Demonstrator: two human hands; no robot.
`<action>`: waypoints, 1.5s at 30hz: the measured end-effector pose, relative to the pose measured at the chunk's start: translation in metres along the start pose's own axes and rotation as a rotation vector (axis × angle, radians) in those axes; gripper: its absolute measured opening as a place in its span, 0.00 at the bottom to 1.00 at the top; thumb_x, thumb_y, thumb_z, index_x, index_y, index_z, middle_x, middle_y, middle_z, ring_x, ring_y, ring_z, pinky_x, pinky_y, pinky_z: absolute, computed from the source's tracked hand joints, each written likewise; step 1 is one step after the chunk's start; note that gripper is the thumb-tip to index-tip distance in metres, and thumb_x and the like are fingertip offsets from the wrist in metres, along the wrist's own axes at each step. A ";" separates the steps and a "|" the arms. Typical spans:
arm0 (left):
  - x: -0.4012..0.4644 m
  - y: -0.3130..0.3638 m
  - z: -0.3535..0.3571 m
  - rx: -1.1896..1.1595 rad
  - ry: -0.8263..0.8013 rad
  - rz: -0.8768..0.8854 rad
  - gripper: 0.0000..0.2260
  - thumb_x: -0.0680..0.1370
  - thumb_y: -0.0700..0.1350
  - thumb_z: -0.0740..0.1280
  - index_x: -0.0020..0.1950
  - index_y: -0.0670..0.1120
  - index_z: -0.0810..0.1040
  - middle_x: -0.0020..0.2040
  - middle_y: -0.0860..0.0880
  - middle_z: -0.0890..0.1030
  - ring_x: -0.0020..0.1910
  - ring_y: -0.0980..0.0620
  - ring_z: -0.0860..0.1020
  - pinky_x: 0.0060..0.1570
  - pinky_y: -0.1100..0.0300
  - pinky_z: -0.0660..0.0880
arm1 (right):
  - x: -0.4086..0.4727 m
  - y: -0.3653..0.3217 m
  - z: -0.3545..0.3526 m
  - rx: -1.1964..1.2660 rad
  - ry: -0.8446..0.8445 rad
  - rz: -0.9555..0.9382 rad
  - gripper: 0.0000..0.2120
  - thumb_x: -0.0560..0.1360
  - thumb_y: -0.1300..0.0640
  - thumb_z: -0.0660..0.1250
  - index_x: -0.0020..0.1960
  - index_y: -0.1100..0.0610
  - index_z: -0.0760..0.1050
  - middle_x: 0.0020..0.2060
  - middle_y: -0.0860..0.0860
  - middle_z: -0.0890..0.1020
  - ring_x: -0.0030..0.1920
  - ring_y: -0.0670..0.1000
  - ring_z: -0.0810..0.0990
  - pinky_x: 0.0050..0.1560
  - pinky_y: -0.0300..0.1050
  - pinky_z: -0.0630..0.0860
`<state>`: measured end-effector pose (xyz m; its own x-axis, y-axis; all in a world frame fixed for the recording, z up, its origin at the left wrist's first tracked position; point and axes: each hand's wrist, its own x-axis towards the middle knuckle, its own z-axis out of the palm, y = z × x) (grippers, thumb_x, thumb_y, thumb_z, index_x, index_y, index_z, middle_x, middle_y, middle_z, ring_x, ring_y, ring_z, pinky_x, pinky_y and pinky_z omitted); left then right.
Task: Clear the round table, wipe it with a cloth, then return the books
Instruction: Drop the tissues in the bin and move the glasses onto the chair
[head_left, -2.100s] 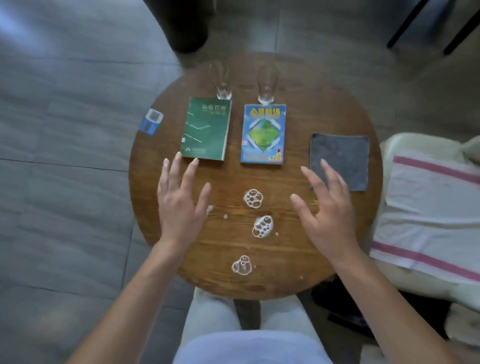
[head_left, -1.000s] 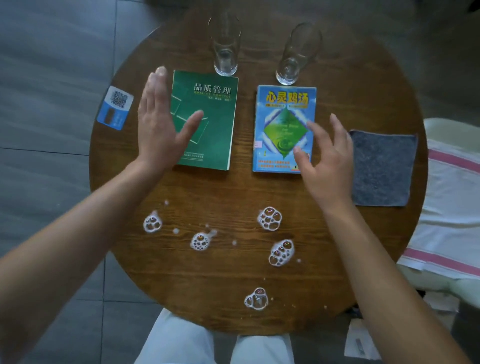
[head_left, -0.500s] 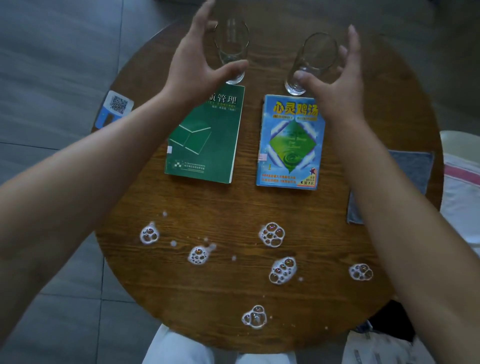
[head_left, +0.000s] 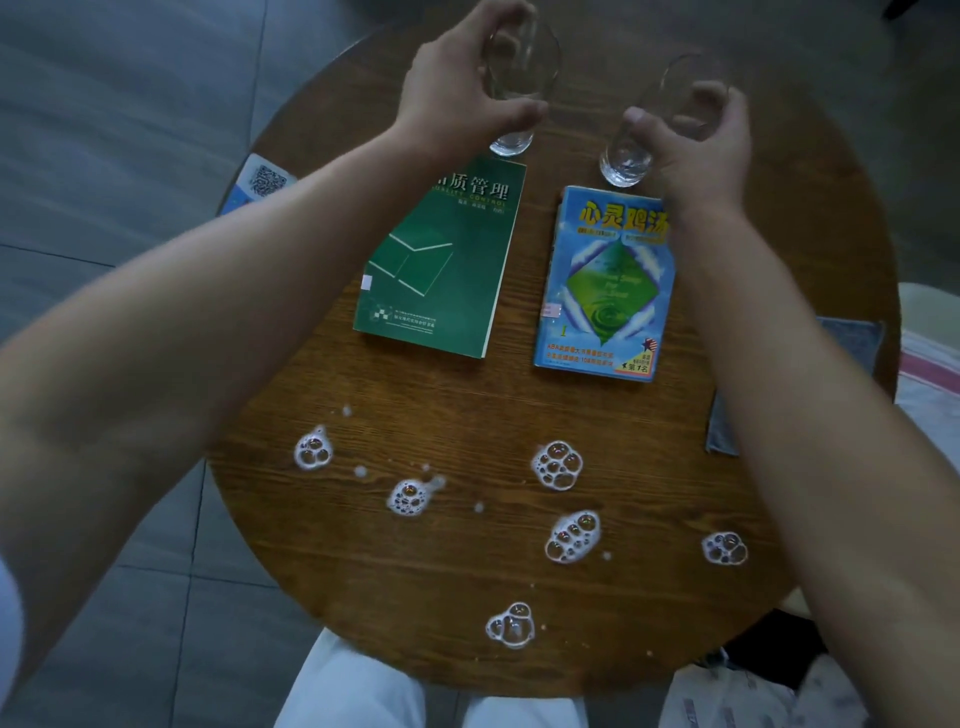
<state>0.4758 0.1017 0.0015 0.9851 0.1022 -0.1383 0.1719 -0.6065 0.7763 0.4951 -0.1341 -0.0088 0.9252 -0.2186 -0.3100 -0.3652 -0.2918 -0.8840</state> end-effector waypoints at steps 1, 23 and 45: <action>-0.002 0.000 -0.003 -0.006 0.028 -0.021 0.33 0.66 0.64 0.76 0.67 0.53 0.78 0.58 0.59 0.83 0.57 0.60 0.81 0.61 0.59 0.77 | 0.000 -0.005 0.000 0.015 0.014 -0.004 0.31 0.64 0.56 0.83 0.63 0.58 0.74 0.50 0.53 0.80 0.46 0.46 0.82 0.45 0.34 0.79; -0.213 0.134 -0.089 -0.583 -0.003 0.000 0.38 0.70 0.50 0.81 0.76 0.51 0.68 0.59 0.47 0.84 0.60 0.50 0.83 0.65 0.49 0.79 | -0.211 -0.129 -0.156 0.131 -0.256 -0.153 0.18 0.72 0.48 0.80 0.57 0.49 0.77 0.48 0.60 0.85 0.49 0.55 0.82 0.58 0.55 0.78; -0.427 0.306 -0.100 -1.017 -0.124 0.069 0.36 0.73 0.65 0.74 0.76 0.50 0.71 0.51 0.41 0.83 0.47 0.35 0.84 0.52 0.38 0.79 | -0.420 -0.156 -0.321 0.558 -0.522 -0.146 0.46 0.64 0.29 0.76 0.77 0.45 0.67 0.49 0.59 0.85 0.45 0.60 0.85 0.46 0.56 0.83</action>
<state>0.1080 -0.0484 0.3600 0.9955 -0.0244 -0.0913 0.0941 0.3536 0.9307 0.1299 -0.2954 0.3713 0.9391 0.2935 -0.1788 -0.2580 0.2586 -0.9309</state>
